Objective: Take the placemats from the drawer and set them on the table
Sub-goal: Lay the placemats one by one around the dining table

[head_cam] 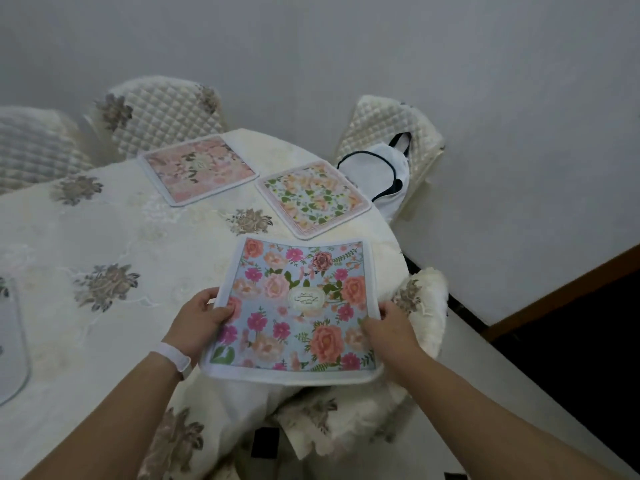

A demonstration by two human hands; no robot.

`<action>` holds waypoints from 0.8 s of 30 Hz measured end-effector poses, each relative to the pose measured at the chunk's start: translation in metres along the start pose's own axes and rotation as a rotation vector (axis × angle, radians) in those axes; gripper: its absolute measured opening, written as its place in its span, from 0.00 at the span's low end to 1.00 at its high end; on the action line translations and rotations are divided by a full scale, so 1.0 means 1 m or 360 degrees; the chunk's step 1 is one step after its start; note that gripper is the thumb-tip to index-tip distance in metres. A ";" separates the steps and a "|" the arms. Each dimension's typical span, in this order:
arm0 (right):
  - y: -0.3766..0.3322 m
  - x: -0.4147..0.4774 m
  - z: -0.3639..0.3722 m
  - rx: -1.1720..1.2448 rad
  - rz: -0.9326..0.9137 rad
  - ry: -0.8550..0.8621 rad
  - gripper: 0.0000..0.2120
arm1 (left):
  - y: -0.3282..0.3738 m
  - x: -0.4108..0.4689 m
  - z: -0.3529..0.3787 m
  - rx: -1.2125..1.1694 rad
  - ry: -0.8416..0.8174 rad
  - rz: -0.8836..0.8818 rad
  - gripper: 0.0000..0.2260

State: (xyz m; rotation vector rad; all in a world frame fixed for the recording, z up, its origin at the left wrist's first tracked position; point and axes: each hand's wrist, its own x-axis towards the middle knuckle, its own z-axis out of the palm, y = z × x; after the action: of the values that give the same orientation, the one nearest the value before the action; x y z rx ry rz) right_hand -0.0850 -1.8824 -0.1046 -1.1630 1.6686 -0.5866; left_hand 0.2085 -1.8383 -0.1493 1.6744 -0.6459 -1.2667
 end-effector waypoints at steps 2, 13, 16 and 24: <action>-0.003 0.020 0.015 -0.0075 0.0022 -0.0024 0.06 | -0.005 0.013 -0.006 -0.0007 0.0057 -0.0030 0.10; 0.010 0.119 0.075 -0.0087 0.0185 -0.0199 0.03 | -0.051 0.072 -0.010 -0.0105 0.0417 -0.0260 0.13; 0.010 0.136 0.086 -0.0106 0.0178 -0.0298 0.03 | -0.066 0.058 -0.004 -0.0274 0.0659 -0.0298 0.11; 0.019 0.157 0.104 -0.0078 0.0210 -0.0499 0.05 | -0.094 0.025 0.043 -0.0882 0.1264 -0.0313 0.09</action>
State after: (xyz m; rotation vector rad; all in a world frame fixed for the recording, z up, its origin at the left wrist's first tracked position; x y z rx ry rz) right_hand -0.0082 -2.0004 -0.2306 -1.1068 1.4819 -0.2656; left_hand 0.1661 -1.8321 -0.2466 1.5942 0.3287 -0.6997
